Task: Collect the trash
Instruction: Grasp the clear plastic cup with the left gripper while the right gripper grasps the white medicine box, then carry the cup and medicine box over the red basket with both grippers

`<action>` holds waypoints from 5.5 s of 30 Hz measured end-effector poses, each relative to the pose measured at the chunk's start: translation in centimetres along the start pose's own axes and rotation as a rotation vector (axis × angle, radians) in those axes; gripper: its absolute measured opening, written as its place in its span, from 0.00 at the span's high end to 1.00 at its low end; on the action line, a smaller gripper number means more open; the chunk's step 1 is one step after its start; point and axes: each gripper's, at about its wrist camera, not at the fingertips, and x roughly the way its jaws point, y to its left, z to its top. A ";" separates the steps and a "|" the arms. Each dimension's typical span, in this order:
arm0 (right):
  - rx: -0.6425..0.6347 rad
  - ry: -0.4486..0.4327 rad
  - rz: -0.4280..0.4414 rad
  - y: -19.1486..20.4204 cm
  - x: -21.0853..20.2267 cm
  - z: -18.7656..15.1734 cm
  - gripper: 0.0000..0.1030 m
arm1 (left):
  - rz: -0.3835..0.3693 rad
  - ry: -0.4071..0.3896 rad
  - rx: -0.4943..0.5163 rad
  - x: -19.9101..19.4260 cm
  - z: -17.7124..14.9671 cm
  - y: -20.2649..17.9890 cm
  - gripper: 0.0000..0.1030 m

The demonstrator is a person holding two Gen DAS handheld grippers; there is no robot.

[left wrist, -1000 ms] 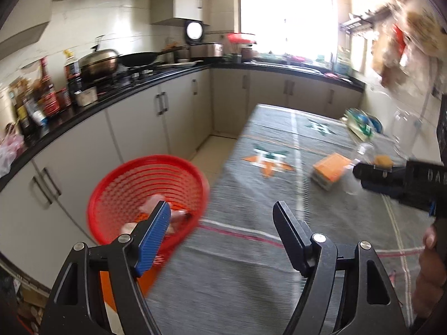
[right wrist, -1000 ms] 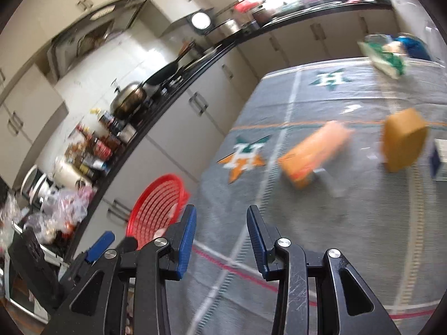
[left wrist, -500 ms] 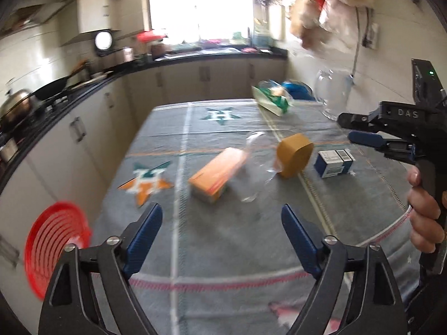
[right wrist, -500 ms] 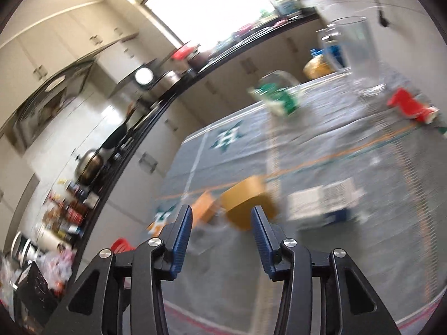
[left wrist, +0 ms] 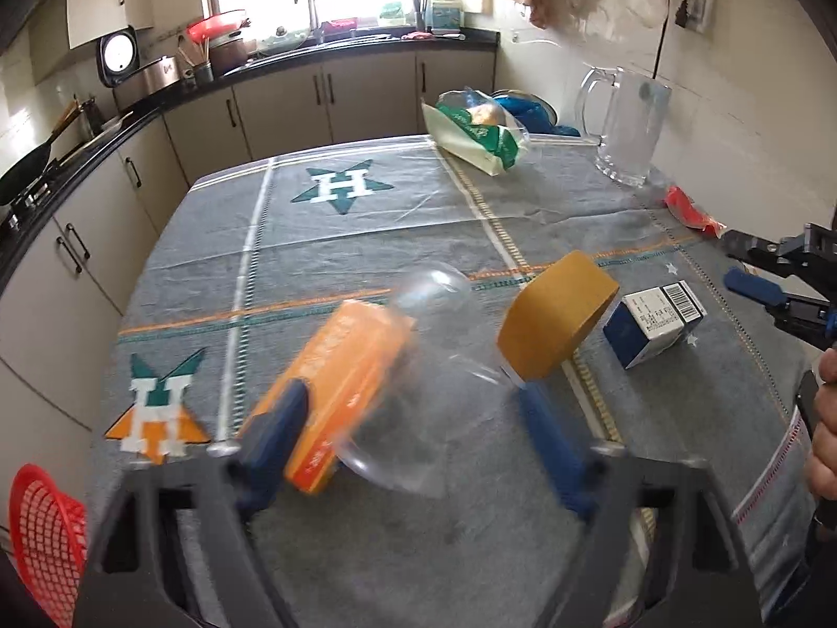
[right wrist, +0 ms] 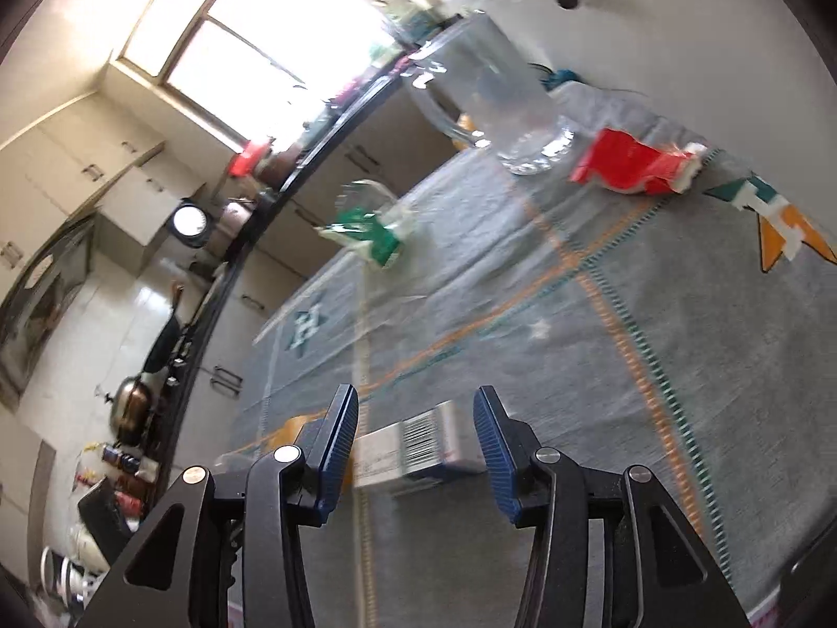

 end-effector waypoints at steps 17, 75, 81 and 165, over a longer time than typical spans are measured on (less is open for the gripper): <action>-0.105 0.366 0.095 2.0 5.6 -2.6 0.50 | 0.006 -0.149 -0.151 -2.4 -2.7 2.1 0.70; -1.045 0.336 0.009 11.9 2.7 -14.5 0.57 | -0.078 -0.158 -0.219 -1.5 -3.0 4.4 0.82; -1.031 0.350 -0.025 10.2 2.2 -13.6 0.56 | -0.086 -0.173 -0.161 -2.1 -3.1 3.3 0.85; -0.677 0.175 0.039 12.1 -2.2 -15.4 0.55 | 0.115 -0.271 -0.291 -14.5 -12.3 4.8 0.86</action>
